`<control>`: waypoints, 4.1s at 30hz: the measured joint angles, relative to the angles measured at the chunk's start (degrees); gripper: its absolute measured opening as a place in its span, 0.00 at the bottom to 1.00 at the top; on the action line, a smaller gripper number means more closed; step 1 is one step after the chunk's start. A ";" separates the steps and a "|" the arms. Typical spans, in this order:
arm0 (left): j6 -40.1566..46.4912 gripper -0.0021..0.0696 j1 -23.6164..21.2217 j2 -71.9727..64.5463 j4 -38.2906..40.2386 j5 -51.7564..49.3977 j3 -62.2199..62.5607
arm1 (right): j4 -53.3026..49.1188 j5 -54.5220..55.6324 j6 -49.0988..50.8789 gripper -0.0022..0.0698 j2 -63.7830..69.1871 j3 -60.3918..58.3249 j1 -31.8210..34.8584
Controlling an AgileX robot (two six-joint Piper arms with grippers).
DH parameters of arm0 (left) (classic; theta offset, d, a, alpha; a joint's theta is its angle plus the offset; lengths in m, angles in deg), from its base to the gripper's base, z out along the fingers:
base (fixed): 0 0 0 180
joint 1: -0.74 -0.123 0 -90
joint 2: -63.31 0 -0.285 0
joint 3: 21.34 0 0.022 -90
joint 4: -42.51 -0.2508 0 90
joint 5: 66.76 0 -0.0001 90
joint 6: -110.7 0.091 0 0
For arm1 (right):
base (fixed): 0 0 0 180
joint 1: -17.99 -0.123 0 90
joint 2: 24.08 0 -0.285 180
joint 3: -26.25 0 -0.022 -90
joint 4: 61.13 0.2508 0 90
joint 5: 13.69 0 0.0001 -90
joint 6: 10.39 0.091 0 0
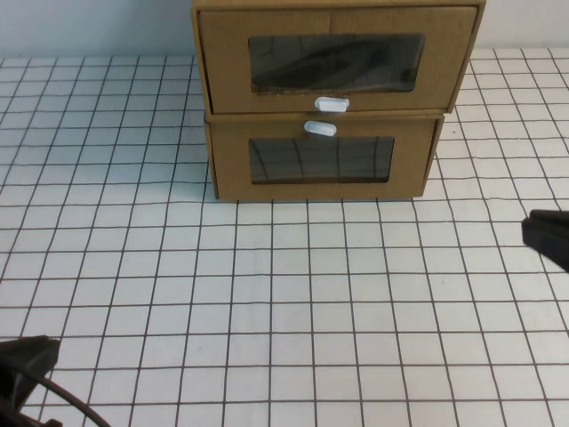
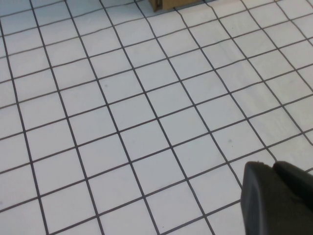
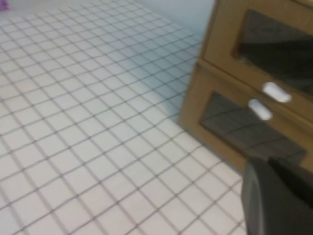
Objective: Close the shoe box
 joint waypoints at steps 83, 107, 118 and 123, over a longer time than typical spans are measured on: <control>-1.94 0.03 -11.23 27.24 -0.01 12.70 -9.17 | -45.98 9.79 59.65 0.01 -40.30 -40.25 19.88; -7.10 0.03 -14.80 31.18 -10.04 18.35 -28.57 | -45.98 9.66 59.65 0.01 -40.53 -40.25 19.83; -7.10 0.03 -14.80 31.18 -10.04 18.35 -28.57 | -45.98 9.66 59.65 0.01 -40.53 -40.25 19.83; -7.10 0.03 -14.80 31.18 -10.04 18.35 -28.57 | -45.98 9.66 59.65 0.01 -40.53 -40.25 19.83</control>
